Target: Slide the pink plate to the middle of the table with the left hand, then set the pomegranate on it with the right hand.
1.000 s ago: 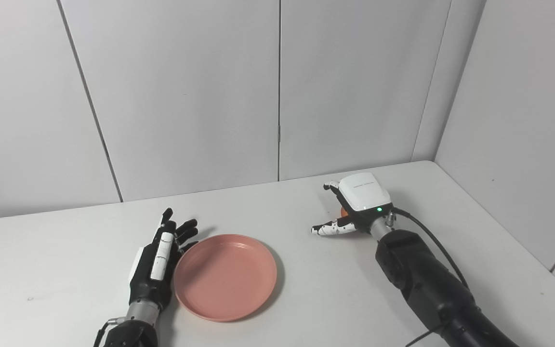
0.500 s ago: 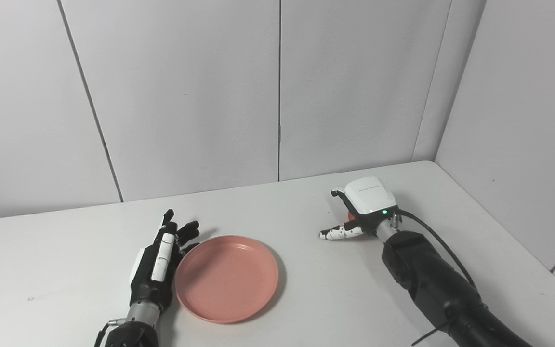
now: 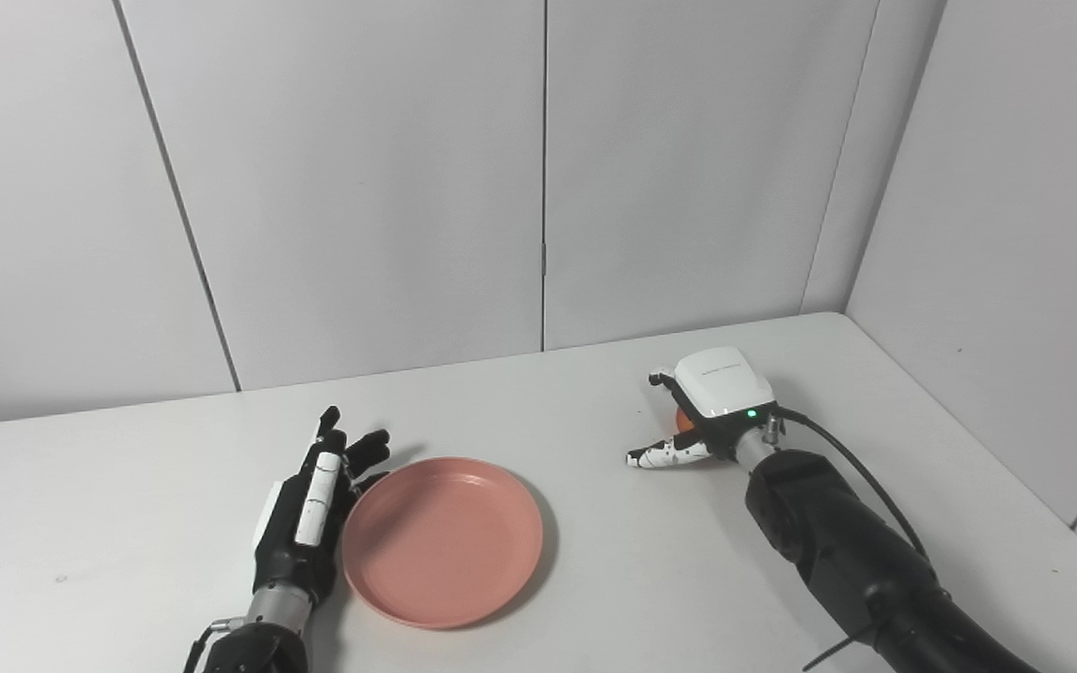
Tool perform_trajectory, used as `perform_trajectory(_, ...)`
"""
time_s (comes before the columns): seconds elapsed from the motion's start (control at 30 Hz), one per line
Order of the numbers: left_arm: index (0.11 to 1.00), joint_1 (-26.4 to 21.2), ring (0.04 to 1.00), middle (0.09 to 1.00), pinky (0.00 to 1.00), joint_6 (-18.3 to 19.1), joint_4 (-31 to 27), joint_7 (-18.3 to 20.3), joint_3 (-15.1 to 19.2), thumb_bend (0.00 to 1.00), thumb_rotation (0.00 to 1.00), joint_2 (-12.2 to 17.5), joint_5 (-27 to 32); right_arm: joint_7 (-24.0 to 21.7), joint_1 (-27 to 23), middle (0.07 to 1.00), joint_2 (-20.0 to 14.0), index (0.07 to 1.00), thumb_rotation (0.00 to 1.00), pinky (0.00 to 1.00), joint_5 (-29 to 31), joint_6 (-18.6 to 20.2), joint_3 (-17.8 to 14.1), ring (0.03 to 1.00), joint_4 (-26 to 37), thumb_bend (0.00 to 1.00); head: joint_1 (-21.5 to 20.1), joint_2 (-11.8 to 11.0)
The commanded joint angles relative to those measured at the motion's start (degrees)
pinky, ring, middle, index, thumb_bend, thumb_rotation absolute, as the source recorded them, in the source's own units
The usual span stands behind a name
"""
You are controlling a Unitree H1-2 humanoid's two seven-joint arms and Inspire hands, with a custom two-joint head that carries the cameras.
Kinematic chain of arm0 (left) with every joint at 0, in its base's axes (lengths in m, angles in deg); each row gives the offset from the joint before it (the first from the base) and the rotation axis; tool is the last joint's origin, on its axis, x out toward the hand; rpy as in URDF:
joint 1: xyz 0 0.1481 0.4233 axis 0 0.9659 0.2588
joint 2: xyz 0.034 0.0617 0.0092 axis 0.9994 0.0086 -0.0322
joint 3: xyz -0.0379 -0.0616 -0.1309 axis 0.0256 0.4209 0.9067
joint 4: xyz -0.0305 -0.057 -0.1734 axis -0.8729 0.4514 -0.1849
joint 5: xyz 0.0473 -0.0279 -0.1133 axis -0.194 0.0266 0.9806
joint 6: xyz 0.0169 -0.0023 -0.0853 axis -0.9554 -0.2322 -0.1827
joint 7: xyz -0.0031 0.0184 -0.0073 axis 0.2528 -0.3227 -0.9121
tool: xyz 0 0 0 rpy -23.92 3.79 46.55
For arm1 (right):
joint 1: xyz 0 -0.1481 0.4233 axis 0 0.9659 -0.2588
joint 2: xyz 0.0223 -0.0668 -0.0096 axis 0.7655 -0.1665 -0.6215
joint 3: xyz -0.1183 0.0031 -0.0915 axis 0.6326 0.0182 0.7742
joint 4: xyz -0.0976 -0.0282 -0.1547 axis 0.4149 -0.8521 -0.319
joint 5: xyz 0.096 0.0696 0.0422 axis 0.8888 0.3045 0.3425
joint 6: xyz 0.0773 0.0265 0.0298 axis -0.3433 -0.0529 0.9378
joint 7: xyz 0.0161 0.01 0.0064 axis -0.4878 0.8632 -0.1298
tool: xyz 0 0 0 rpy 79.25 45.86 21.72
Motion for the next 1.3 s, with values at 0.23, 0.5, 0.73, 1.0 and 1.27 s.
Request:
perform_trajectory(0.23, 1.000, 0.1, 0.811, 0.776, 0.72, 1.9, 0.1, 0.6, -0.4, 0.87, 0.84, 0.3, 0.0, -0.4, -1.6, 0.708, -2.5, 0.734, 0.76, 0.42, 1.0, 5.0, -0.7, 0.571, 0.6, 0.82, 0.0, 0.3)
perform_trajectory(0.5, 1.000, 0.1, 0.815, 0.778, 0.73, 2.5, -0.2, 1.0, -0.3, 0.87, 0.83, 0.3, 0.2, 0.6, -1.0, 0.475, -2.0, 0.568, 0.68, 0.27, 3.7, 7.1, -1.5, 0.370, -0.3, 0.74, 0.0, 0.4)
perform_trajectory(0.73, 1.000, 0.0, 0.814, 0.775, 0.73, 2.6, 0.1, 1.0, -0.2, 0.89, 0.83, 0.3, 0.2, 1.5, -0.7, 0.377, -2.2, 0.438, 0.54, 0.24, 6.0, 6.1, -0.9, 0.305, -1.1, 0.60, 0.0, 0.5)
perform_trajectory(1.0, 1.000, 0.0, 0.809, 0.772, 0.72, 2.7, 0.1, 0.9, -0.3, 0.88, 0.83, 0.2, 0.0, 3.6, -0.5, 0.290, -2.5, 0.312, 0.36, 0.17, 9.3, 4.2, -0.6, 0.228, -1.6, 0.55, 0.1, 0.6)
perform_trajectory(1.27, 1.000, -0.3, 0.810, 0.773, 0.72, 2.7, 0.2, 0.7, -0.3, 0.88, 0.83, 0.0, 0.0, 4.2, -0.2, 0.234, -2.0, 0.286, 0.28, 0.13, 11.6, 3.2, -0.9, 0.175, 3.4, 0.55, 0.4, 0.7)
